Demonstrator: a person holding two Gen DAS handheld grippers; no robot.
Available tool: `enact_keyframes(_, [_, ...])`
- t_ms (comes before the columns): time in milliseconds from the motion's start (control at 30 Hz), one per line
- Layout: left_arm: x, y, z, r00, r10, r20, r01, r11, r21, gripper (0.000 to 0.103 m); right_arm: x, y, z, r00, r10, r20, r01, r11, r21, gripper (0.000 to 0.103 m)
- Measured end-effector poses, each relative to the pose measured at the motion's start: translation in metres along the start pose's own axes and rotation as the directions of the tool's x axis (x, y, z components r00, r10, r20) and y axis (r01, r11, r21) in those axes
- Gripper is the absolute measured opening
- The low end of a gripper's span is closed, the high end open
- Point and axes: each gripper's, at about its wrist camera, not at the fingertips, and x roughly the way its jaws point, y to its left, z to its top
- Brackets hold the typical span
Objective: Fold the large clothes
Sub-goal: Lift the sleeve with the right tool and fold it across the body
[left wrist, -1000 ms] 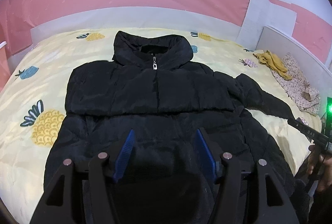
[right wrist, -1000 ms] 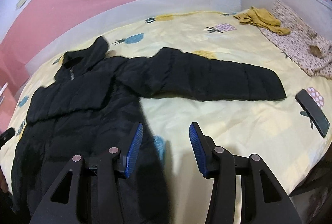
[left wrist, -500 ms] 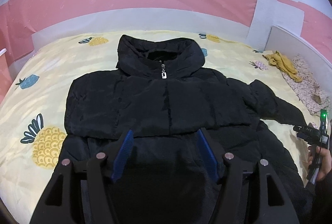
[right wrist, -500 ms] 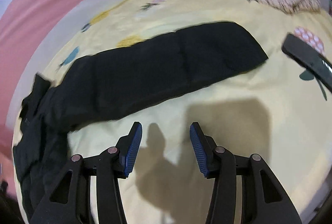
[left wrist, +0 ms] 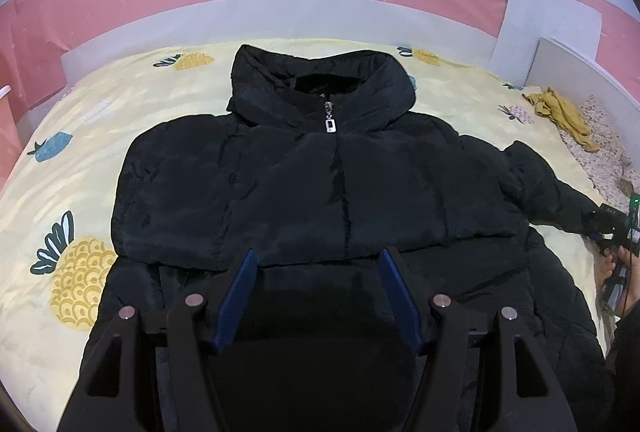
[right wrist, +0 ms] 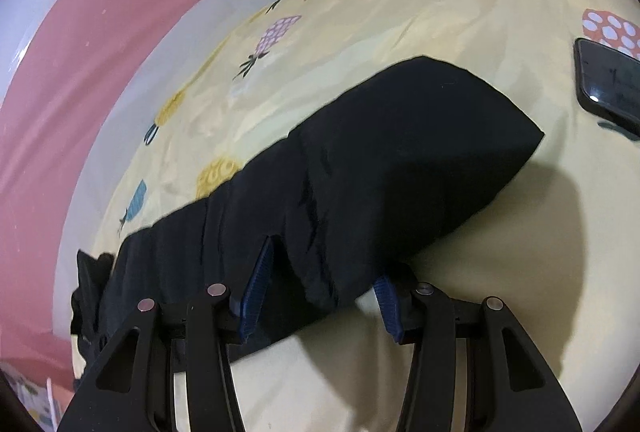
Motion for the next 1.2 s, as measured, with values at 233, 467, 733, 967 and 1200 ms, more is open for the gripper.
enact_keyframes(233, [0.007, 0.016, 0.004, 1.000, 0.029, -0.003, -0.029, 0.999, -0.036, 0.066, -0.034, 0.030, 0.008, 0.997, 0.042, 0.062, -0.038, 0.996, -0.075, 0.011])
enact_keyframes(467, [-0.007, 0.030, 0.006, 1.000, 0.006, 0.027, -0.004, 0.996, -0.087, 0.066, -0.117, 0.135, 0.012, 0.956, 0.244, 0.161, -0.188, 0.935, -0.302, 0.010])
enact_keyframes(733, [-0.037, 0.046, 0.008, 0.996, -0.017, 0.091, 0.028, 0.992, -0.124, 0.066, -0.173, 0.255, -0.031, 0.896, 0.440, 0.058, -0.351, 0.783, -0.514, 0.010])
enact_keyframes(967, [-0.055, 0.073, 0.001, 0.993, -0.004, 0.120, 0.024, 0.985, -0.169, 0.066, -0.142, 0.337, -0.114, 0.884, 0.445, -0.143, -0.427, 0.643, -0.636, 0.010])
enact_keyframes(1200, [-0.059, 0.104, -0.009, 0.993, 0.030, 0.118, -0.004, 0.976, -0.216, 0.066, -0.047, 0.372, -0.216, 0.893, 0.293, -0.341, -0.450, 0.566, -0.691, 0.011])
